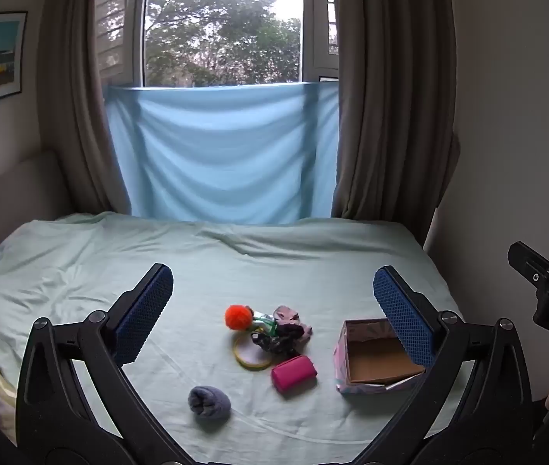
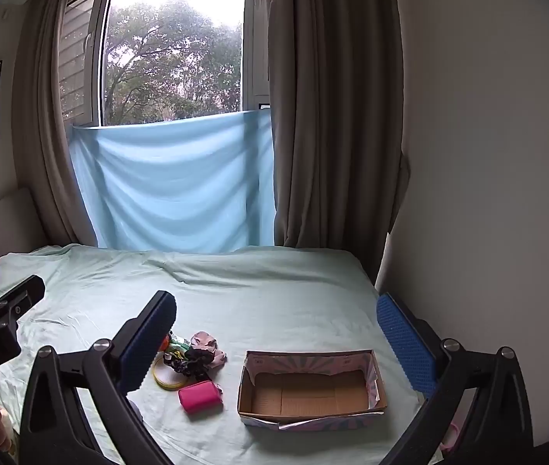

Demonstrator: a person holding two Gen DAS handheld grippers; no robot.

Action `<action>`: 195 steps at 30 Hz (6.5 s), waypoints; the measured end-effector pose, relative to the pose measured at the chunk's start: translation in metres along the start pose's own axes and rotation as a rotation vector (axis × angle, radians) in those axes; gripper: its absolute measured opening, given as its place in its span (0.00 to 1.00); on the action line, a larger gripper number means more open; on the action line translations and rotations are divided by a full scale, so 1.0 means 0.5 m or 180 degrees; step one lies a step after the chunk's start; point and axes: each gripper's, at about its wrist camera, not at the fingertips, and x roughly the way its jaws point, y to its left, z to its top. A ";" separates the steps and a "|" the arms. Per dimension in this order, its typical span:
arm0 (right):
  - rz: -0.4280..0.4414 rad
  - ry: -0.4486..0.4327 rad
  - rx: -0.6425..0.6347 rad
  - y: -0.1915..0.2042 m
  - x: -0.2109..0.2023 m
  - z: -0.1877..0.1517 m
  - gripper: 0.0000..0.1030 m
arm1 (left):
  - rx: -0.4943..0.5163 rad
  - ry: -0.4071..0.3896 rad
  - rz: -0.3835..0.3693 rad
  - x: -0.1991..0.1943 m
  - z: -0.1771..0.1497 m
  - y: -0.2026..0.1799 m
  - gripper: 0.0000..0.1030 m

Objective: Organize soft objects
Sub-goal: 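Move both tools toward the soft items on the bed, then grasp the grey sock roll with left tool while right tool grasps the pink pouch, then carry sock roll and pink pouch into the cardboard box and release both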

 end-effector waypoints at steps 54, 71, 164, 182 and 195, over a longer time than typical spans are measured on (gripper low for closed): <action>0.0127 -0.0087 0.0085 0.015 0.005 -0.008 1.00 | -0.0010 0.0007 -0.0014 0.004 0.012 0.008 1.00; 0.0294 -0.0048 0.0097 0.008 0.034 -0.005 1.00 | -0.0157 0.0049 0.0298 0.009 -0.015 0.070 1.00; 0.0116 0.1856 0.1663 0.239 0.541 -0.329 0.42 | 0.0098 0.1572 -0.0467 0.523 -0.334 0.269 0.53; 0.0599 0.1932 0.0748 -0.074 0.483 -0.230 0.42 | -0.0024 0.1639 -0.0719 0.512 -0.221 -0.140 0.53; 0.0501 0.2562 0.0790 -0.282 0.639 -0.324 0.42 | 0.0326 0.2314 -0.0949 0.707 -0.329 -0.375 0.53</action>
